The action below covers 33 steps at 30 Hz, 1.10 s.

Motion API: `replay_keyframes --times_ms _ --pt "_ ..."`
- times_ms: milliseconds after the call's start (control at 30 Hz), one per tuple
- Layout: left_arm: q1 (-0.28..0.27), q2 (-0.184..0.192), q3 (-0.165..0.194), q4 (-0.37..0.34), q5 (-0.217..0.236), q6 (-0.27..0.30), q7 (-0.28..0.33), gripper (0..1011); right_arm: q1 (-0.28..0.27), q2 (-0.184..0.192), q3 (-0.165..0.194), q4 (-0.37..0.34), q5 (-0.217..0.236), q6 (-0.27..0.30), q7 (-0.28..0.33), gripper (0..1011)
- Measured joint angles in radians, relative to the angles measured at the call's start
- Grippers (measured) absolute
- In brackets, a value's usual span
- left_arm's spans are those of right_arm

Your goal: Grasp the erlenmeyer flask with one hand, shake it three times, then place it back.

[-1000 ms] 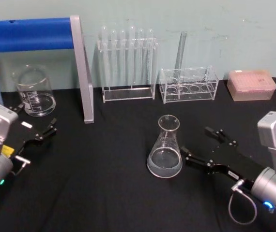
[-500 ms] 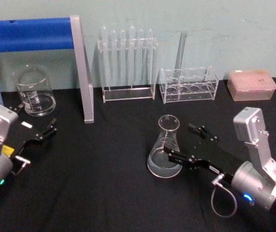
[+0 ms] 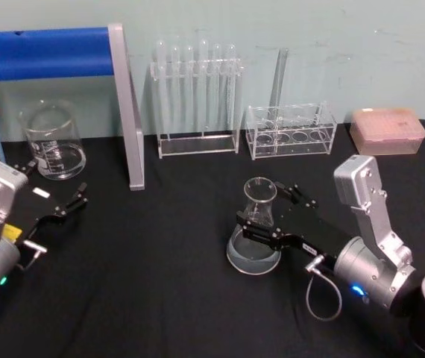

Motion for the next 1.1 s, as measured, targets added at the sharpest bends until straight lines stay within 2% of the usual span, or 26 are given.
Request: replay_keyframes --times_ms 133,433,1000,1100 --pt "0.000 0.000 0.000 0.000 0.000 0.000 0.000 1001 0.012 -0.020 0.003 0.016 -0.009 0.005 0.006 1000" --pt "0.000 0.000 0.000 0.000 0.000 0.000 0.000 1001 0.013 -0.041 0.018 0.016 -0.018 0.009 0.023 1000" --pt "0.000 0.000 0.000 0.000 0.000 0.000 0.000 1001 0.011 -0.043 0.021 0.012 -0.020 0.010 0.024 998" --pt "0.000 0.000 0.000 0.000 0.000 0.000 0.000 1001 0.011 -0.042 0.021 0.012 -0.020 0.010 0.024 942"
